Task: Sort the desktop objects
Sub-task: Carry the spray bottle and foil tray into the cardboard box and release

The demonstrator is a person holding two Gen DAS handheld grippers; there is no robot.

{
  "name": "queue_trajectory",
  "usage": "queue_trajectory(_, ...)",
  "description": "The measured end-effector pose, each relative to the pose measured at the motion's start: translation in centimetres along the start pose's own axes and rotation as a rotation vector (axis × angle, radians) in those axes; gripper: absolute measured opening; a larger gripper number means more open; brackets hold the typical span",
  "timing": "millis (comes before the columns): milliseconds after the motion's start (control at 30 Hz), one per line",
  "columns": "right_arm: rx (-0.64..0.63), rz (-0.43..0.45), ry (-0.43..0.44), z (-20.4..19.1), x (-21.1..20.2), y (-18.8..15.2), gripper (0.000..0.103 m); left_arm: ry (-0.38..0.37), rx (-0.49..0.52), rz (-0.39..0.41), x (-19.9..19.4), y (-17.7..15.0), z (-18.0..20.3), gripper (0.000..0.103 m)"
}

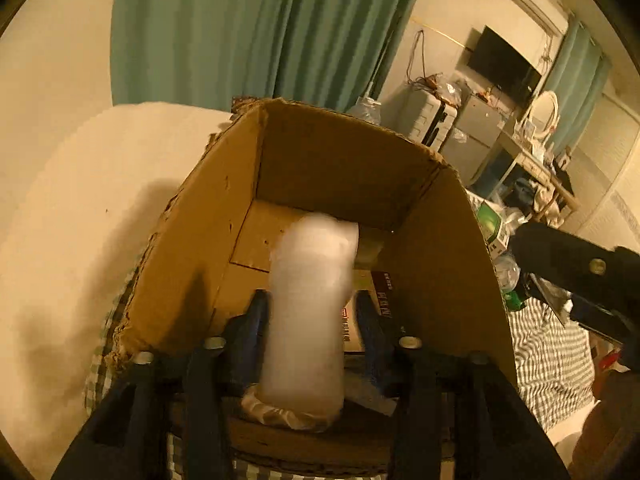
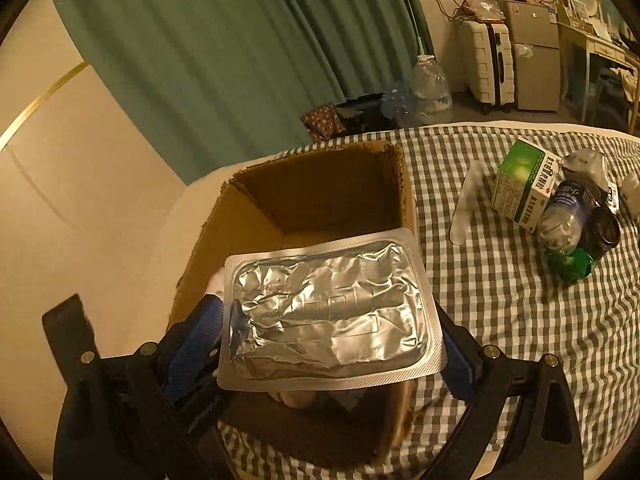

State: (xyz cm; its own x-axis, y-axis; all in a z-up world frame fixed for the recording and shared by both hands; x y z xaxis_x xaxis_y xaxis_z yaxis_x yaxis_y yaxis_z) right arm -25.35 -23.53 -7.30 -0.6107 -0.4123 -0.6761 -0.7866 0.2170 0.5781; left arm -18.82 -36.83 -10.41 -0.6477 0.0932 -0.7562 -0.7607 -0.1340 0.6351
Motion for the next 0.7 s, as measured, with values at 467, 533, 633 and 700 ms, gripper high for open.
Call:
queue_trajectory(467, 0.041, 0.137, -0.185, 4.0, -7.3, 1.6, 0.101, -0.003, 0.099, 0.019, -2.5, -1.7, 1.5, 0.101)
queue_trajectory(533, 0.031, 0.202, -0.231, 5.3, -10.6, 2.4, 0.101, 0.002, 0.120, 0.034, -3.2, -2.2, 2.6, 0.101)
queue_trajectory(633, 0.025, 0.280, -0.252, 6.9, -15.8, 2.9, 0.101, 0.032, 0.203, 0.064, -5.1, -2.7, 5.5, 0.101)
queue_trajectory(700, -0.004, 0.308, -0.306, 8.2, -19.3, 2.9, 0.101, 0.030, 0.237, 0.083, -6.4, -3.2, 6.9, 0.101)
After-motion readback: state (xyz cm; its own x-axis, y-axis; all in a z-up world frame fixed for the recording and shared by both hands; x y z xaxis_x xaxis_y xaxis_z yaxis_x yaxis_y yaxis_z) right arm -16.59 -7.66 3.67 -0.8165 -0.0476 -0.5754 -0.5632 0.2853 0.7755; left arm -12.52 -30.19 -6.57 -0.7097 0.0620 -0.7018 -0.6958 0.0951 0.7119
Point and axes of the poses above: each gripper's, at about its wrist camera, not at the fingertips, and x roughly the way its jaws point, z to its right, y to its top, the point moved 3 cm from there along x, roughly the way its jaws point, and after that the axes turned 8 degrees about y, right-handed, at the moved point
